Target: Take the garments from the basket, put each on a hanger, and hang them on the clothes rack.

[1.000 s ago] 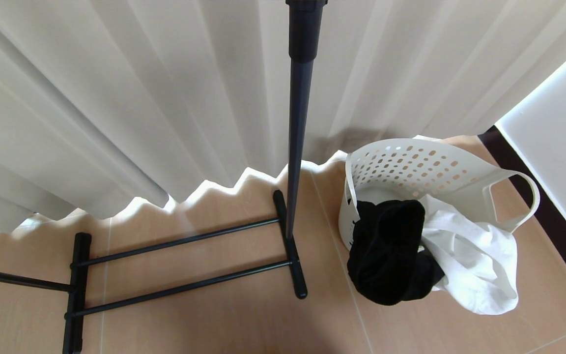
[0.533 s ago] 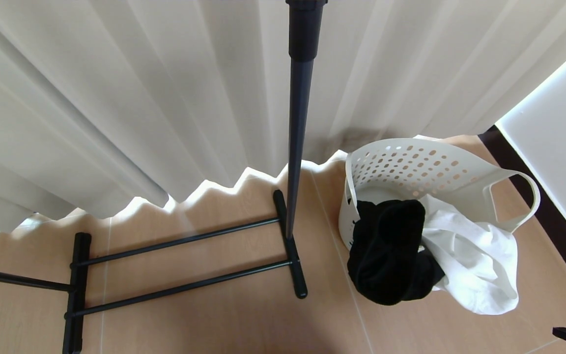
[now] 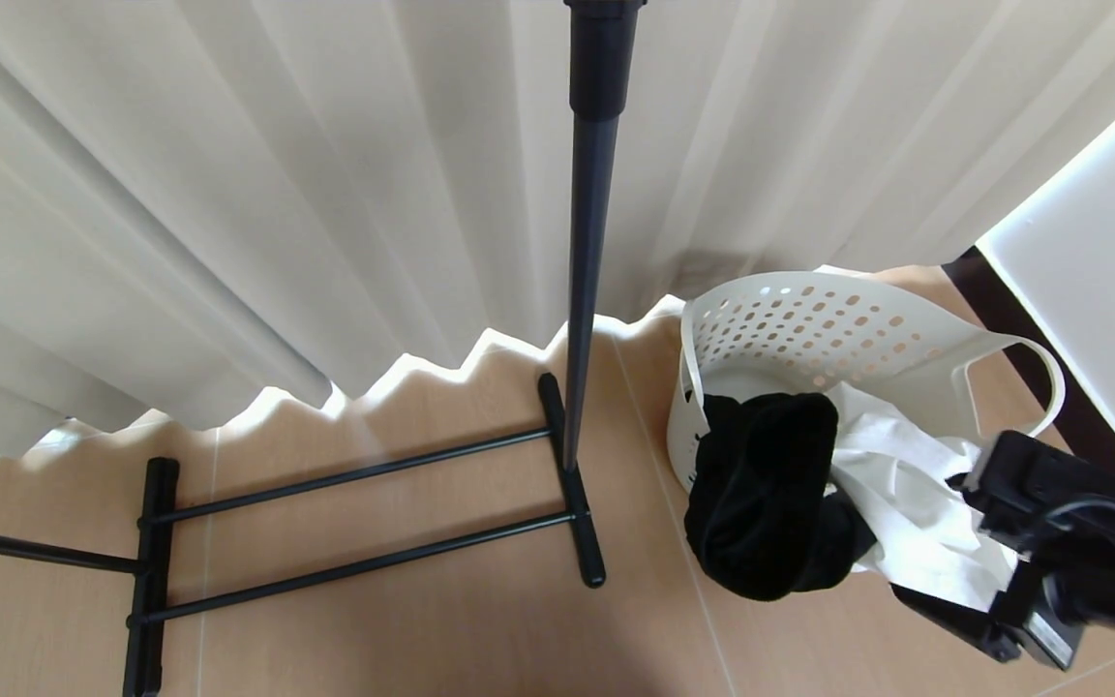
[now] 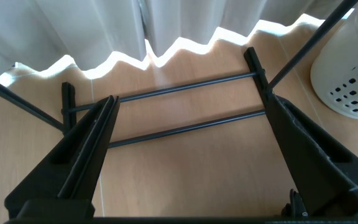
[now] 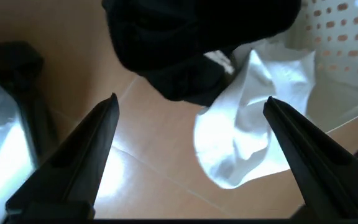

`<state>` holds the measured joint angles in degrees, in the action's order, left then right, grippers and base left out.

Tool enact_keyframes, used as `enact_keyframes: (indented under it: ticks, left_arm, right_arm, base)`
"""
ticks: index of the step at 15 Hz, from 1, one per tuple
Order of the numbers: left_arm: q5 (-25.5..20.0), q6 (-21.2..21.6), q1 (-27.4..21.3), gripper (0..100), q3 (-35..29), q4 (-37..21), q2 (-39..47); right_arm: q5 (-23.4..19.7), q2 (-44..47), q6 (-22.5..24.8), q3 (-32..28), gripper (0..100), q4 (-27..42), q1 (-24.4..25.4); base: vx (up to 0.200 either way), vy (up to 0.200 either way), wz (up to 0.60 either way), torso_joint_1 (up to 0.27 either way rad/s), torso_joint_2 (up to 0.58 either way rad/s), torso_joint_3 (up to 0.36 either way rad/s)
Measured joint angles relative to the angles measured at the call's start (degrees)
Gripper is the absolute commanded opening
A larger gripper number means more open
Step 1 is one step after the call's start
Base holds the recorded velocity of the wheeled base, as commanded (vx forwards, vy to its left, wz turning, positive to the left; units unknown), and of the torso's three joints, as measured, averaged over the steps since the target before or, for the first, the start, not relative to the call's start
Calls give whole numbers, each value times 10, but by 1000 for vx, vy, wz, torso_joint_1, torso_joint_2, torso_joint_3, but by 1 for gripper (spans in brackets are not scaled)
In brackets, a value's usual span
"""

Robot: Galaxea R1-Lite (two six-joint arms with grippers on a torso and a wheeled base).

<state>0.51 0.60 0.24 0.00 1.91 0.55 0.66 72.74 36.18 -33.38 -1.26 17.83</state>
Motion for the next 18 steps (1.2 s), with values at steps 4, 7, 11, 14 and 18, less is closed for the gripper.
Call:
enact_keyframes:
  ticks: [4, 7, 11, 14, 18]
  left_arm:
    - [0, 0, 0, 100, 0, 0, 0]
    - [0, 0, 0, 100, 0, 0, 0]
    - [0, 0, 0, 100, 0, 0, 0]
    - [0, 0, 0, 100, 0, 0, 0]
    - [0, 0, 0, 100, 0, 0, 0]
  right_arm:
    - [79, 140, 103, -108, 100, -85, 13]
    - [94, 230, 115, -147, 100, -175, 18]
    - [114, 313, 117, -200, 100, -214, 20]
    - [120, 355, 115, -231, 100, -251, 20]
    - [131, 396, 115, -246, 100, -270, 15]
  base:
    - [0, 0, 0, 0, 0, 0]
    - [0, 0, 0, 0, 0, 0]
    - [0, 0, 0, 0, 0, 0]
    - [0, 0, 0, 0, 0, 0]
    - [0, 0, 0, 0, 0, 0]
